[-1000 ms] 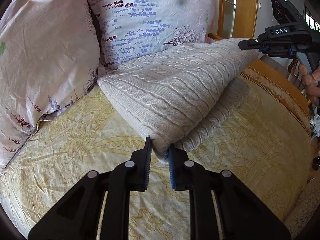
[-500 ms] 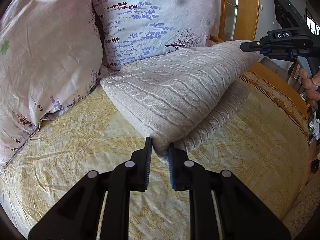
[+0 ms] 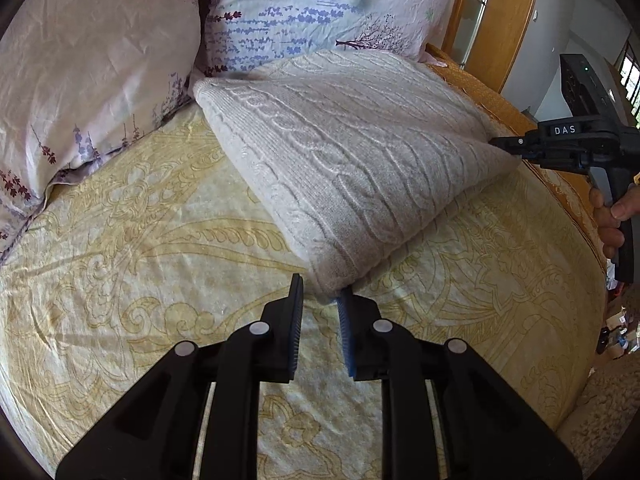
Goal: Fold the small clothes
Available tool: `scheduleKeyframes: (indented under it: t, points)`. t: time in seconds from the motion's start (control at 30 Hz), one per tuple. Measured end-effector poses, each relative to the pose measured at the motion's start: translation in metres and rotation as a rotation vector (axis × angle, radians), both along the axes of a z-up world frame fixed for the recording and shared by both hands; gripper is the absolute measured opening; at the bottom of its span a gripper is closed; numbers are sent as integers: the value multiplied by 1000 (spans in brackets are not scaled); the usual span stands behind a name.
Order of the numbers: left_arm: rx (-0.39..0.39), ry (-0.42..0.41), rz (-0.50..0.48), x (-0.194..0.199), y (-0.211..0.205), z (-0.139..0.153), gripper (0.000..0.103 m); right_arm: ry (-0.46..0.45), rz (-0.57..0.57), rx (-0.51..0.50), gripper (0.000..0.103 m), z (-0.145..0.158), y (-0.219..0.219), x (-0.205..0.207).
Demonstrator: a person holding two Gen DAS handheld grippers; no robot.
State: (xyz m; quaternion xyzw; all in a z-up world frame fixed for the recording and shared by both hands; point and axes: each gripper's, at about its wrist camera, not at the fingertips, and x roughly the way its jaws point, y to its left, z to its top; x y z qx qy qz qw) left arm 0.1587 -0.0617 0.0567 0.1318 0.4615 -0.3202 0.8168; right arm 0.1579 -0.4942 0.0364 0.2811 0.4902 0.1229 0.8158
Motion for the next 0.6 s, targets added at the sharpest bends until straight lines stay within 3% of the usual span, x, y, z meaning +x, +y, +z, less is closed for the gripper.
scheduleKeyframes:
  t: [0.07, 0.13, 0.2, 0.23, 0.37, 0.6]
  points:
    - [-35, 16, -21, -1, 5, 7, 26, -25, 21, 22, 12, 10, -3, 1]
    - [-73, 16, -50, -6, 14, 20, 47, -64, 4, 65, 20, 25, -14, 2]
    - [-107, -15, -65, -9, 22, 38, 65, -105, -26, 84, 48, 41, -25, 10]
    - [-117, -31, -68, -9, 22, 47, 68, -118, -37, 96, 52, 47, -29, 17]
    - [-100, -89, 12, 14, 0, 75, 94, -75, -39, 136, 52, 51, -23, 61]
    - [66, -4, 198, 73, -56, 63, 99, 36, -37, 174, 52, 28, 1, 110]
